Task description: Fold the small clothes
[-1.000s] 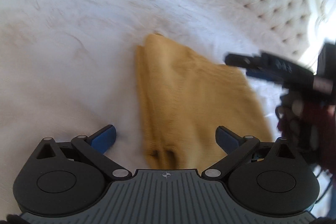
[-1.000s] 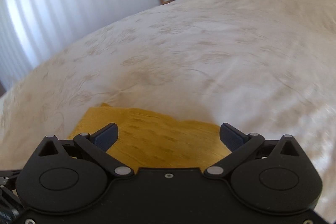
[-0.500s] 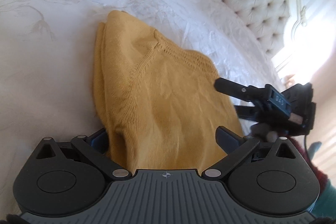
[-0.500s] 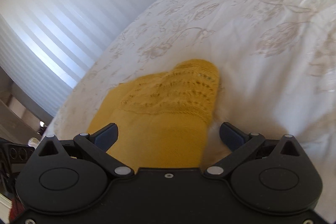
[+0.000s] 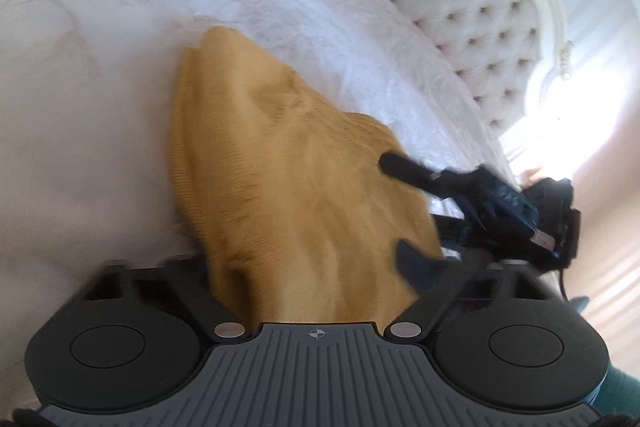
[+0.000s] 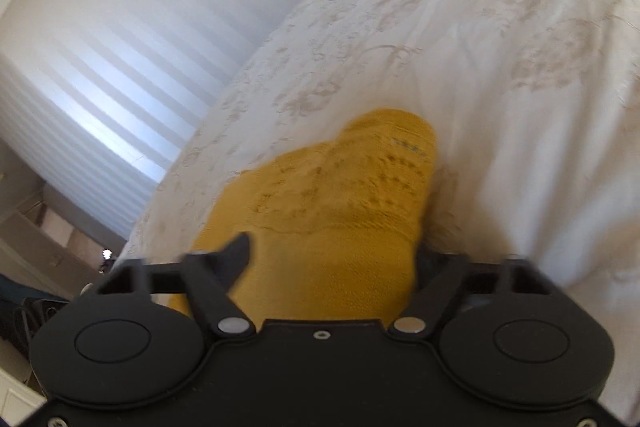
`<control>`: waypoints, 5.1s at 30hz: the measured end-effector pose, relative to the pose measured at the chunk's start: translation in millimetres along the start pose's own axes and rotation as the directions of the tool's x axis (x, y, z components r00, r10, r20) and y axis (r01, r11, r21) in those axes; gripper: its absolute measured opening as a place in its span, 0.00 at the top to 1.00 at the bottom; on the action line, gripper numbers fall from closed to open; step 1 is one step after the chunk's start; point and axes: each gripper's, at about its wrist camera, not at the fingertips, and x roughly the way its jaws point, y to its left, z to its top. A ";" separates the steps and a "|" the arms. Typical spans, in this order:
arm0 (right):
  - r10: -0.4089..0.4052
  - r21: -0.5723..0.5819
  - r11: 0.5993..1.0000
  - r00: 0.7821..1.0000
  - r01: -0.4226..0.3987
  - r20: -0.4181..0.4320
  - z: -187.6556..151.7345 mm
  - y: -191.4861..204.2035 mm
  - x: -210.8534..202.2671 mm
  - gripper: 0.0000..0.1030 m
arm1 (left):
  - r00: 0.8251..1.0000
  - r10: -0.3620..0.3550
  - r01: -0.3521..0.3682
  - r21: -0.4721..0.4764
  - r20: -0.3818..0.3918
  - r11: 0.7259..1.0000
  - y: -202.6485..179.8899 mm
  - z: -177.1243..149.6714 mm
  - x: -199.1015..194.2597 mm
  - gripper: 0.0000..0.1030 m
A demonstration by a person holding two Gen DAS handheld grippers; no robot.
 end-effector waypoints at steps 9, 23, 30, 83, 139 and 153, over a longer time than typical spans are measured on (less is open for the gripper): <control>-0.136 -0.098 0.985 0.989 0.141 0.062 -4.8 56.1 -41.9 0.63 | 0.997 -0.067 0.068 -0.055 0.026 0.996 -20.2 -11.2 -28.1 0.80; -0.220 -0.086 0.972 0.976 0.218 -0.007 -79.1 62.6 -184.3 0.63 | 0.986 -0.131 0.127 -0.054 -0.102 0.991 -102.0 -109.0 -58.2 0.80; -0.404 -0.068 0.913 0.915 0.403 -0.002 -115.7 9.3 -198.9 0.42 | 0.975 0.045 -0.068 -0.098 -0.220 0.993 -92.3 -159.1 -31.6 0.73; -0.488 -0.195 0.839 0.860 0.509 0.148 -116.3 -15.3 -186.4 0.10 | 0.839 0.507 -0.544 0.268 0.196 0.795 -111.8 -93.9 -10.1 0.20; -0.597 -0.245 0.707 0.745 0.664 0.297 -246.2 134.2 -325.3 0.01 | 0.732 0.663 -0.673 0.310 0.156 0.671 -242.1 -239.7 -113.6 0.15; -0.548 -0.282 0.748 0.798 0.601 0.249 -256.6 140.8 -322.9 0.01 | 0.758 0.644 -0.640 0.314 0.104 0.702 -244.6 -250.2 -121.0 0.15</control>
